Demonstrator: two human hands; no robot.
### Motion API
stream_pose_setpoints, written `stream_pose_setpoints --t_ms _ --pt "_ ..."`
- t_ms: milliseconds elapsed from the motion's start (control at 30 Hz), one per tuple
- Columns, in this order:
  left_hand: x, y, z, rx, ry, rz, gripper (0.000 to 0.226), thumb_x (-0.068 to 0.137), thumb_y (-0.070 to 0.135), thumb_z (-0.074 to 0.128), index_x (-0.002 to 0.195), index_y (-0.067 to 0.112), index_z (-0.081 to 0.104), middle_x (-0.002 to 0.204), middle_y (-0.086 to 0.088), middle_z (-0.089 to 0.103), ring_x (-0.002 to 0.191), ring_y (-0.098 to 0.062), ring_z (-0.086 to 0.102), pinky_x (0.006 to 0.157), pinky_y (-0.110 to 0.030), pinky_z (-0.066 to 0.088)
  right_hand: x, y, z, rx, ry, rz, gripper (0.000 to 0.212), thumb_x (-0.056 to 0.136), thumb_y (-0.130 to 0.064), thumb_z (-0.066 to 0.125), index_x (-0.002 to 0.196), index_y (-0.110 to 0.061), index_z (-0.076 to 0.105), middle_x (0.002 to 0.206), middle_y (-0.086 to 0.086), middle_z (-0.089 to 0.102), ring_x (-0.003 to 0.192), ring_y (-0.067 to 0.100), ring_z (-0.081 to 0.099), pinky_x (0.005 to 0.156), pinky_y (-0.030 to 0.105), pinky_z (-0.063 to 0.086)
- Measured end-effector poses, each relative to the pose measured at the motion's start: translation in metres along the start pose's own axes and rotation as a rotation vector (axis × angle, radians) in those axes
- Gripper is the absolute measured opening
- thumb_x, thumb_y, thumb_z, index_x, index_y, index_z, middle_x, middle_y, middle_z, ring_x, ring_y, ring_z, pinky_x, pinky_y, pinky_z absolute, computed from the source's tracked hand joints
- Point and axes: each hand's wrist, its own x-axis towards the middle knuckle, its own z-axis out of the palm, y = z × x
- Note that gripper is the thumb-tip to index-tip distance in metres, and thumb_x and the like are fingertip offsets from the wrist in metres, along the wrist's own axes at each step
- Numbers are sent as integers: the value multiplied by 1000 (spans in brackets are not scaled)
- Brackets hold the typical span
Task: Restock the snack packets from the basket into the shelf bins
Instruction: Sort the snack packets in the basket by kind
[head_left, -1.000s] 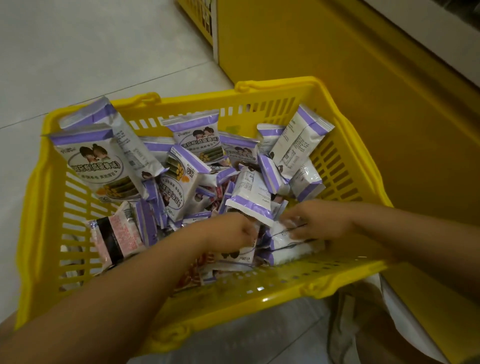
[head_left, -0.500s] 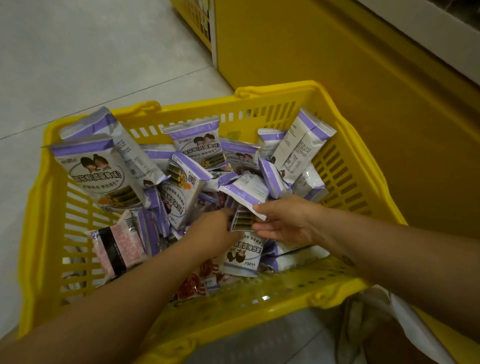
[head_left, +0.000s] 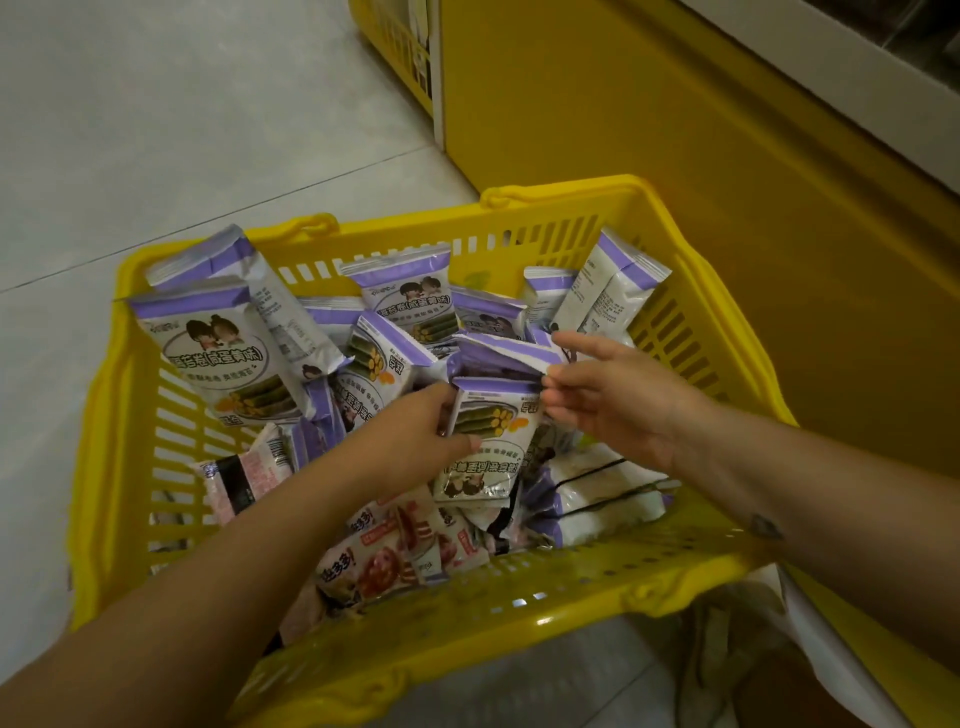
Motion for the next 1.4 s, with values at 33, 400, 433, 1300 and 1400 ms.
stream_pose_setpoints --t_ms 33,400,433,1300,1400 --pt "-4 3 -6 -4 -3 21 18 92 37 59 85 33 42 81 11 49 67 2 49 53 -11 36 -4 -7 -3 -52 -12 -50 29 90 1 56 109 -19 63 72 3 70 69 13 66 65 25 55" --pt "-29 24 -67 -487 355 158 17 95 44 49 103 41 64 94 6 74 88 -15 71 82 -41 54 -49 -75 -18 -325 90 -586 21 81 -6 65 69 -20 76 90 -6 75 105 16 65 96 39 46" --pt "-28 26 -66 -497 429 136 18 96 46 47 103 42 63 95 7 74 89 -14 70 85 -41 53 -51 -77 -18 -341 109 -605 19 82 -7 65 71 -18 75 90 -7 74 107 15 64 103 41 42" --pt "-11 64 -4 -781 291 105 55 79 71 50 126 44 50 122 16 64 113 -12 61 97 -46 45 -32 -53 -11 150 -36 -176 15 90 -7 57 90 -16 69 77 -3 69 89 18 64 87 41 51" --pt "-12 69 -2 -749 314 184 65 74 62 62 133 41 45 126 12 62 115 -18 61 98 -51 46 -35 -49 -10 151 -8 -286 14 91 -13 60 102 -16 68 82 -5 71 86 13 67 74 32 57"
